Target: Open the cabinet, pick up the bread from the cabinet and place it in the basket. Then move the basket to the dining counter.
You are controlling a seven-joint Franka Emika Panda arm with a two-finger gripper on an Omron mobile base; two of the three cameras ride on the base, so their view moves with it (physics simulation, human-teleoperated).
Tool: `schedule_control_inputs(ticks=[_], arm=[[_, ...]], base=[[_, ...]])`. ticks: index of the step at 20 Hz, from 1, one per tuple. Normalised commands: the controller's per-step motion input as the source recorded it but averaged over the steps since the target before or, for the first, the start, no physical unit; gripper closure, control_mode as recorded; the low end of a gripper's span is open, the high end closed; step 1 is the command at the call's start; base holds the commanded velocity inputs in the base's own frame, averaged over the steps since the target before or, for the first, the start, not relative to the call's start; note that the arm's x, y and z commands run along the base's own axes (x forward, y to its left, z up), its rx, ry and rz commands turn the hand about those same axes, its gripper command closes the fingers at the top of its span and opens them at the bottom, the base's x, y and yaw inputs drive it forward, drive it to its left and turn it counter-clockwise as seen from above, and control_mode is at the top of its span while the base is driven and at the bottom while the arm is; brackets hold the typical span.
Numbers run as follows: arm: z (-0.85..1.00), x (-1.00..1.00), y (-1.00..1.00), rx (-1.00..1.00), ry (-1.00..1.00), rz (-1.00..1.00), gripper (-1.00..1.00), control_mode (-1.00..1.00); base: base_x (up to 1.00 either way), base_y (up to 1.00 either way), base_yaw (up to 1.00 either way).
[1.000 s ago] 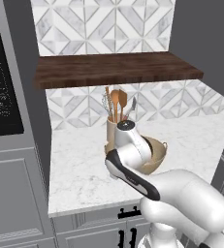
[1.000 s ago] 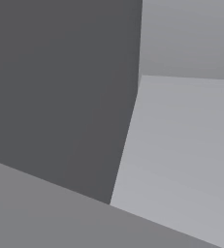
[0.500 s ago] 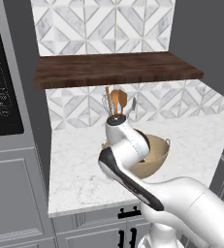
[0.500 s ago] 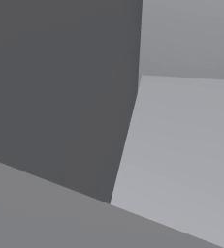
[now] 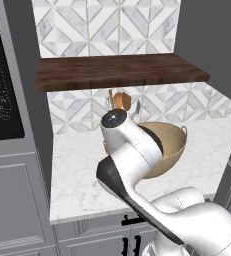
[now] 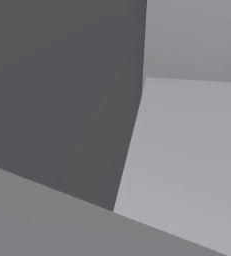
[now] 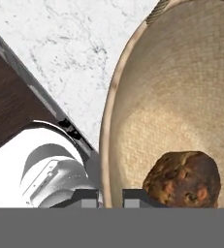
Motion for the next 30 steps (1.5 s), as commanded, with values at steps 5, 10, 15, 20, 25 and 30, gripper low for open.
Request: schedule_control_inputs(ticks=[5, 10, 15, 20, 25, 30], arm=[[0.80, -0.70, -0.43, 0.00, 0.00, -0.01, 1.00, -1.00], [0.18, -0.21, -0.36, 0.13, -0.02, -0.08, 1.00, -1.00], [-0.03, 0.04, -0.22, 0.08, -0.01, -0.11, 1.00, -1.00], [0.00, 0.00, 0.00, 0.00, -0.01, 0.00, 1.00, -1.00], [0.00, -0.16, 0.04, 0.00, -0.02, 0.00, 1.00, -1.00], [0.00, 0.00, 0.00, 0.00, 0.00, 0.00, 1.00, 1.00]], base=[[0.00, 0.00, 0.00], [0.00, 0.00, 0.00], [0.00, 0.00, 0.00], [0.00, 0.00, 0.00], [0.00, 0.00, 0.00], [-0.70, 0.30, -0.01]])
